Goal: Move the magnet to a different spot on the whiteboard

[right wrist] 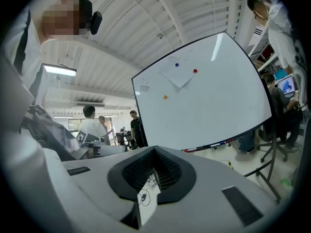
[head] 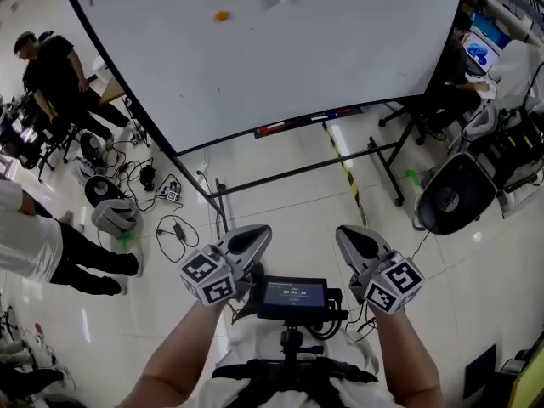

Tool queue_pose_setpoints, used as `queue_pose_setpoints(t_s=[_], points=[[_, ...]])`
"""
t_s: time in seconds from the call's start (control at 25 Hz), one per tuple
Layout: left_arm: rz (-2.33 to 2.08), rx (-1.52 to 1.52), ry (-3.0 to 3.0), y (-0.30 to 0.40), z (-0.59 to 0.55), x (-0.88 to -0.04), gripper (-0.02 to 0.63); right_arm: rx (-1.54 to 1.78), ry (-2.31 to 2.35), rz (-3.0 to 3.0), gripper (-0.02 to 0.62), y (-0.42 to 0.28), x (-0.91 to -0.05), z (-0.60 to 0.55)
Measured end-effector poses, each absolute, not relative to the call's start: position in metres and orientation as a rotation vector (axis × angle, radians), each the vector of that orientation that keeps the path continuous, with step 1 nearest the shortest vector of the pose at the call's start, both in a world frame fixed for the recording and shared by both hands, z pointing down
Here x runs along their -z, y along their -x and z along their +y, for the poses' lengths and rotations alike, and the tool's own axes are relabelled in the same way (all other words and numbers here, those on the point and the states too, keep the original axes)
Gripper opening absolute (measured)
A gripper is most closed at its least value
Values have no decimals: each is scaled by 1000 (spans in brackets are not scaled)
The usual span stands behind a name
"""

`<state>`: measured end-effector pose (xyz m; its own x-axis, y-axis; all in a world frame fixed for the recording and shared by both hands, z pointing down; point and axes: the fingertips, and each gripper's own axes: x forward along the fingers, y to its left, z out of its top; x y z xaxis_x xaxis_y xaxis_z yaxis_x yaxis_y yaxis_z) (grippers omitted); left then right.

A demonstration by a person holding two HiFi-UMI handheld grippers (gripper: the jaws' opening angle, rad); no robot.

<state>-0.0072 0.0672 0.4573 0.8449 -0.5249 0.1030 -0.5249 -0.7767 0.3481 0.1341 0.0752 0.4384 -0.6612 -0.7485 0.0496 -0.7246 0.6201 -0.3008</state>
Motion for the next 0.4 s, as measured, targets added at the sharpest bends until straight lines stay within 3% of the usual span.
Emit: queue_pose_setpoints(t_s=[0.4], points=[[-764,3,-2662,-10,96,-463,33,472,1246,2726,17,-151,-444,112]])
